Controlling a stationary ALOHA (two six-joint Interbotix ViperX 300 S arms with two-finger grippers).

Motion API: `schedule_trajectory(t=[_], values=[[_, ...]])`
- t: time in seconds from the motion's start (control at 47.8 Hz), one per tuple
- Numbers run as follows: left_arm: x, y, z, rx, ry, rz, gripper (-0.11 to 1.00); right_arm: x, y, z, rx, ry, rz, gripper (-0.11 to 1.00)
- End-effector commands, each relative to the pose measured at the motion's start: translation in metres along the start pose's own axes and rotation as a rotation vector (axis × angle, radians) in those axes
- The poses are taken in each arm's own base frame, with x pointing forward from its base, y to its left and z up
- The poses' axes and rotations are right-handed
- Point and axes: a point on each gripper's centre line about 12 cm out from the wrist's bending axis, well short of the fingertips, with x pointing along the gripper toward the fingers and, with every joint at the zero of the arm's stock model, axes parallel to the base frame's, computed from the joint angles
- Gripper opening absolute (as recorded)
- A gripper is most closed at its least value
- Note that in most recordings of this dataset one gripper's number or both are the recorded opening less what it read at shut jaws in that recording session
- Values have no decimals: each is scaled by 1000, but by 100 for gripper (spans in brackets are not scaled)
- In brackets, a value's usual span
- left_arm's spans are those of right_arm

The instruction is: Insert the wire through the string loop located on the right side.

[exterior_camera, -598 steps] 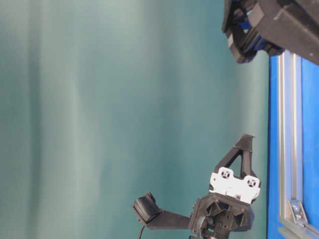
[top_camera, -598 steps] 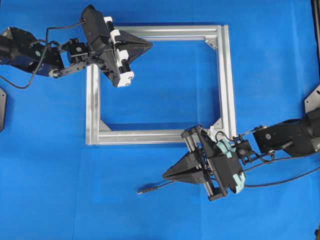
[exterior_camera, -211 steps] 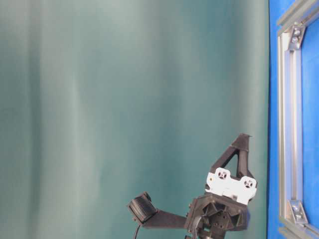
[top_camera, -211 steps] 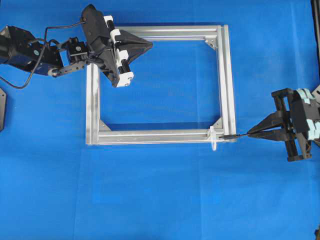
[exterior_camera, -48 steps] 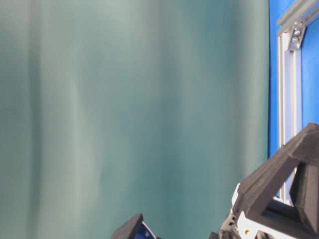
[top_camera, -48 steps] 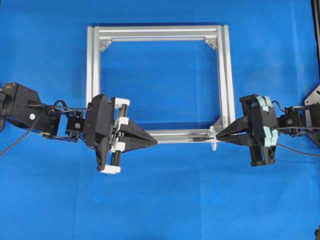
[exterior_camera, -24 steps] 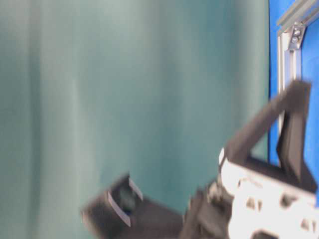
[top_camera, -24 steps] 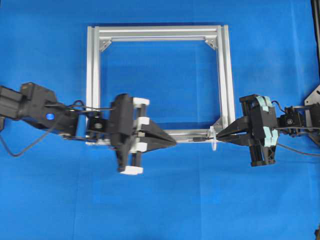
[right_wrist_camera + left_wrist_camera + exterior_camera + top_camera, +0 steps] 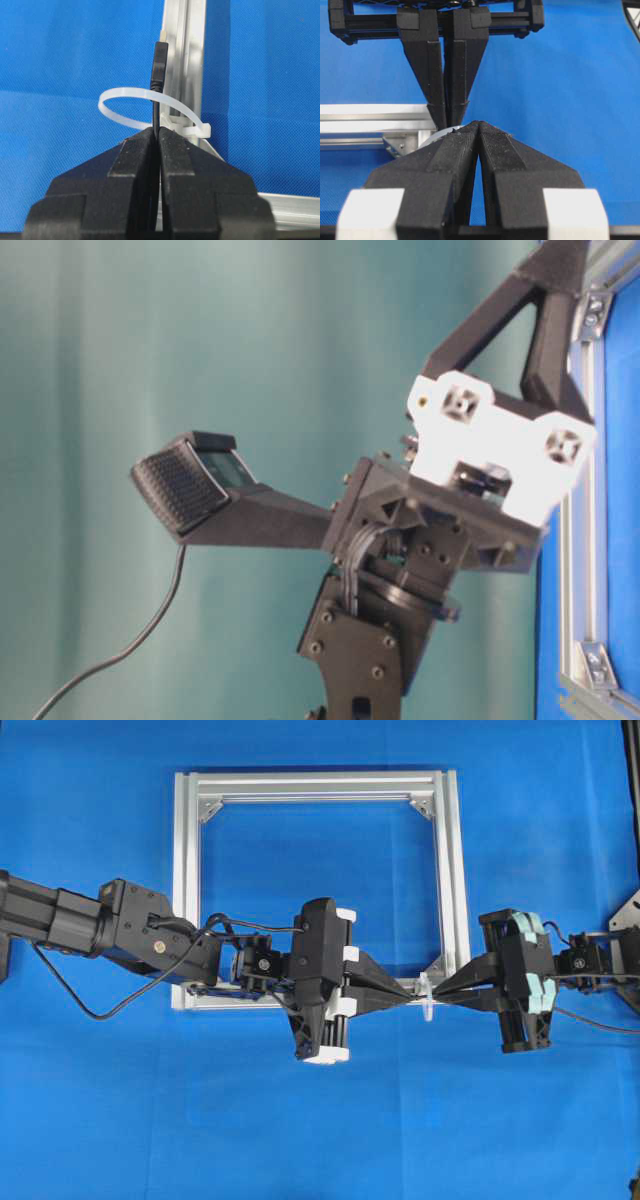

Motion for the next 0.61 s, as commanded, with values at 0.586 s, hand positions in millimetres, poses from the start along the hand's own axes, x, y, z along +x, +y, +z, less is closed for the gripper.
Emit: schedule_trajectory(t=[0.586], values=[[0, 2, 14, -2, -22, 2, 6, 1, 1, 7, 5, -24, 3, -4]])
